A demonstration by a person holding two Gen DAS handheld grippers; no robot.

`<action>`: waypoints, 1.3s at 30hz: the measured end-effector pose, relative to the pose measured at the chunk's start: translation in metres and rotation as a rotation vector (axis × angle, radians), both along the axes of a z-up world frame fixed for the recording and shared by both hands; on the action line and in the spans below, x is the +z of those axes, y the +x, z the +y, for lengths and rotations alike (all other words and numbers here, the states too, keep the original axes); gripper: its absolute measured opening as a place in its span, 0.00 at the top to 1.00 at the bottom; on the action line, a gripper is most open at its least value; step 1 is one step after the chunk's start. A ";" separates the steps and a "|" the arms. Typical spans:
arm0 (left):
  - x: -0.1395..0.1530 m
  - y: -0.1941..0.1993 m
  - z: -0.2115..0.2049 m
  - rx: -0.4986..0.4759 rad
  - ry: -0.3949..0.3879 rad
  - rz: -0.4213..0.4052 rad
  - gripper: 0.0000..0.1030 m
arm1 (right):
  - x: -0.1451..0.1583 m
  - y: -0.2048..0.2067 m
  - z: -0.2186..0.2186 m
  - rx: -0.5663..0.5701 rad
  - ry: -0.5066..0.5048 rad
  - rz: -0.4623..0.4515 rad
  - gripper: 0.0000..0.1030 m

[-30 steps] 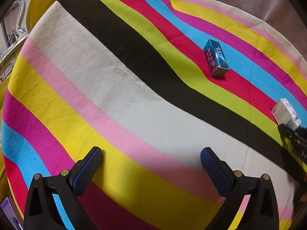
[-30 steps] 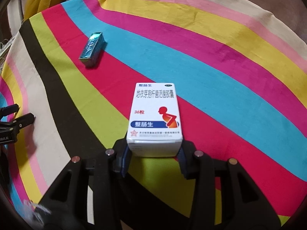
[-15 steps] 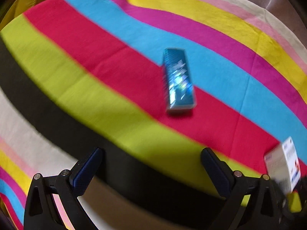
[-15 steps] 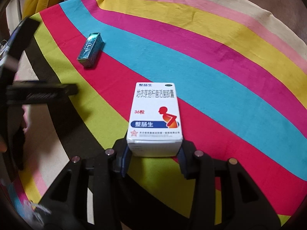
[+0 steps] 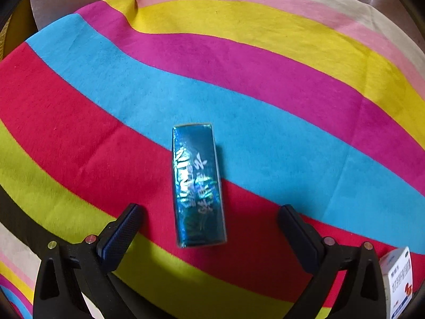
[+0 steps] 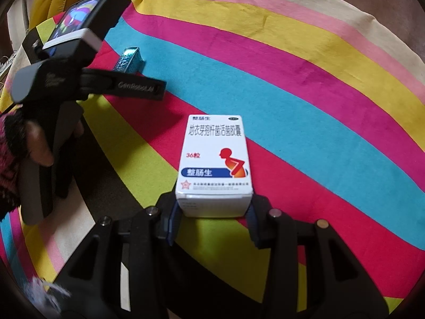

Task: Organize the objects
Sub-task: 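Grasp the white medicine box with the right tool while the left grasps the teal box, then carry the teal box and white medicine box over the storage box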

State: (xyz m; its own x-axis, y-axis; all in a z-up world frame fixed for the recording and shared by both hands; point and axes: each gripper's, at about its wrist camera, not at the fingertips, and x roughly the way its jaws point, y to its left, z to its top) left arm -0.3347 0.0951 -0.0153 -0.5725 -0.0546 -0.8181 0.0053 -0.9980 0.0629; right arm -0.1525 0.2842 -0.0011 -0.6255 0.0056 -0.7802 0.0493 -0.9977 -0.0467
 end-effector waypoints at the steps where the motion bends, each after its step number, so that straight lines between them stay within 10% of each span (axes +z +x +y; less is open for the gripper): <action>1: 0.000 0.000 -0.001 -0.007 0.009 0.005 0.04 | 0.000 0.000 0.000 0.000 0.000 0.000 0.57; 3: 0.004 0.005 -0.002 -0.061 0.063 0.032 0.52 | 0.000 0.000 0.000 0.001 0.000 0.000 0.57; 5: 0.006 0.010 -0.002 -0.106 0.060 0.053 0.71 | 0.000 0.000 0.000 0.001 -0.001 0.000 0.57; 18: 0.008 0.139 -0.036 -0.219 0.064 0.039 0.71 | 0.000 0.000 0.000 0.000 -0.009 0.000 0.57; 26: 0.015 0.207 -0.044 -0.132 0.052 0.076 0.71 | 0.002 0.002 -0.001 0.000 -0.002 0.001 0.57; 39: 0.012 0.208 -0.047 -0.093 0.038 0.078 0.71 | 0.002 0.005 0.001 0.004 -0.012 0.004 0.57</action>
